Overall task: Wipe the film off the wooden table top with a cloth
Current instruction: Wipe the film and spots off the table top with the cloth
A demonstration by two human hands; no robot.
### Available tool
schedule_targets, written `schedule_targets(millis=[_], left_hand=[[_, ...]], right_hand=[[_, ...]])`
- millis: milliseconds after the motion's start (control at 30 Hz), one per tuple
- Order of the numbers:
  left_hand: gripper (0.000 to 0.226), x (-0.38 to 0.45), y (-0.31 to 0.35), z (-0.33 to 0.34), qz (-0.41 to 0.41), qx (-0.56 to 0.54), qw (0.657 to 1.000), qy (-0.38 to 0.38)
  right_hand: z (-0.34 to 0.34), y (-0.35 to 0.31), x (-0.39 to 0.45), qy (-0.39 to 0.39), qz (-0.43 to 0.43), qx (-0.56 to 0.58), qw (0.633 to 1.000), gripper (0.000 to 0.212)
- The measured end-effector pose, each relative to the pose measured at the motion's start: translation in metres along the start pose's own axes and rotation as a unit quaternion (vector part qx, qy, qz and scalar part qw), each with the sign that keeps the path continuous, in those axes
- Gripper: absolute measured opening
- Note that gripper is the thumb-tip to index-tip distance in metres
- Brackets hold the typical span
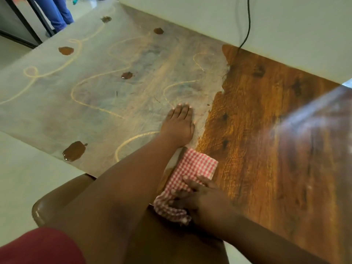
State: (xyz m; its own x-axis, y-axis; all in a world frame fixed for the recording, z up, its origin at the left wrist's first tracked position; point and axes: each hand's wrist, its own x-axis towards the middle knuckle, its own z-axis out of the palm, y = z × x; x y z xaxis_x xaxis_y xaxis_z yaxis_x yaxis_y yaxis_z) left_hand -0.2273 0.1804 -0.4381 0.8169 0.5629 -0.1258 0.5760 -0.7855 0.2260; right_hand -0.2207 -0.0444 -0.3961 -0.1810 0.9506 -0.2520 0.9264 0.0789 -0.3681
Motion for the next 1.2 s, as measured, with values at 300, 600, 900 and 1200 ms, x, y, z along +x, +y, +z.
schedule_targets(millis=[300,600,900,1200], left_hand=[[0.063,0.008,-0.012,-0.023,0.022,0.013,0.995,-0.096],[0.066,-0.019,-0.040,-0.027,0.025,0.016,0.998,-0.064],[0.066,-0.059,-0.081,-0.030,-0.046,0.015,0.998,-0.038],[0.066,-0.062,-0.086,-0.023,-0.043,0.002,0.999,-0.022]], right_hand=[[-0.002,-0.003,0.066,0.013,0.048,-0.001,0.999,0.042],[-0.021,0.047,0.037,-0.034,-0.051,-0.015,0.998,0.048],[0.005,-0.026,0.078,-0.034,-0.059,-0.026,0.997,0.058],[-0.043,0.049,0.069,0.027,-0.017,-0.012,0.999,0.046]])
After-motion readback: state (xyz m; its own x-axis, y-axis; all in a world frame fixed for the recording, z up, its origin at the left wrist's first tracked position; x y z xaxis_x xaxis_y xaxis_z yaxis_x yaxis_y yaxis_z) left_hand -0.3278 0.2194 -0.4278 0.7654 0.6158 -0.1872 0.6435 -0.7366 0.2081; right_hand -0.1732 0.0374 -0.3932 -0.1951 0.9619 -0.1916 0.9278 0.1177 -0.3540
